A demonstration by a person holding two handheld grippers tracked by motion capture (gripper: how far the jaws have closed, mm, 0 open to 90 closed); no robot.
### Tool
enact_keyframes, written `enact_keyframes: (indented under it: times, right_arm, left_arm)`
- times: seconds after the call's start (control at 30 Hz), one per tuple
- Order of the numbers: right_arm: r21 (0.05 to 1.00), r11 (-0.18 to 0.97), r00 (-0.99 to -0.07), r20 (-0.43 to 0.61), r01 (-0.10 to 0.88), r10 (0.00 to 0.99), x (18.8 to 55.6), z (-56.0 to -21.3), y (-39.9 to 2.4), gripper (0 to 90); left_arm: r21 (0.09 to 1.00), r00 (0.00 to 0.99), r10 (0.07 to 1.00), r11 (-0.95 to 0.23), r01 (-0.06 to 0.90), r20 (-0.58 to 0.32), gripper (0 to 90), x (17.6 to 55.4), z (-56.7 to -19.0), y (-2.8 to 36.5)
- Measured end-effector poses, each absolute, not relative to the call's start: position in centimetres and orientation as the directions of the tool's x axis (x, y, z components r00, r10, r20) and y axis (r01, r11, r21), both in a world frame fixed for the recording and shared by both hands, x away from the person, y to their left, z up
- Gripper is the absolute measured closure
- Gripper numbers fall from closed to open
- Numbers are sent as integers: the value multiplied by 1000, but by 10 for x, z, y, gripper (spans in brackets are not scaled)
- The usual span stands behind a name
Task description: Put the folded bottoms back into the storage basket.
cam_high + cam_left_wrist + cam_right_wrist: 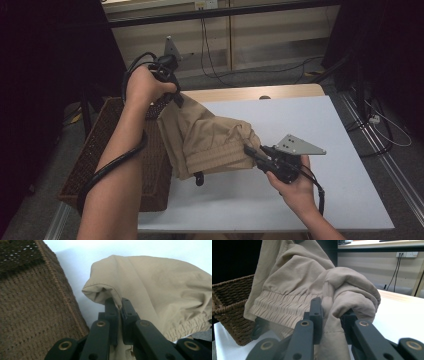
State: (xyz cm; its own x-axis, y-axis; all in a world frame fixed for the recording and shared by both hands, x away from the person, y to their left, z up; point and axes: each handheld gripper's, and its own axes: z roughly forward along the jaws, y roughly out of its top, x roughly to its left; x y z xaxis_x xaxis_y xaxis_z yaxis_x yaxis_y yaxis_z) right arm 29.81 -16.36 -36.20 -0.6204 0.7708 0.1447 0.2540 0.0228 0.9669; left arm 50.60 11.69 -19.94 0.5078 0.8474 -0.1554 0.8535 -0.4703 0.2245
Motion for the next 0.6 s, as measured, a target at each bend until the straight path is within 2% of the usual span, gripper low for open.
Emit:
enact_keyframes:
  times: [0.6]
  right_arm:
    - [975,37,-643,117,221,757,303,-349,-150,775]
  left_arm:
    - [223,498,857,-463,858,-134,863,506,-183,130]
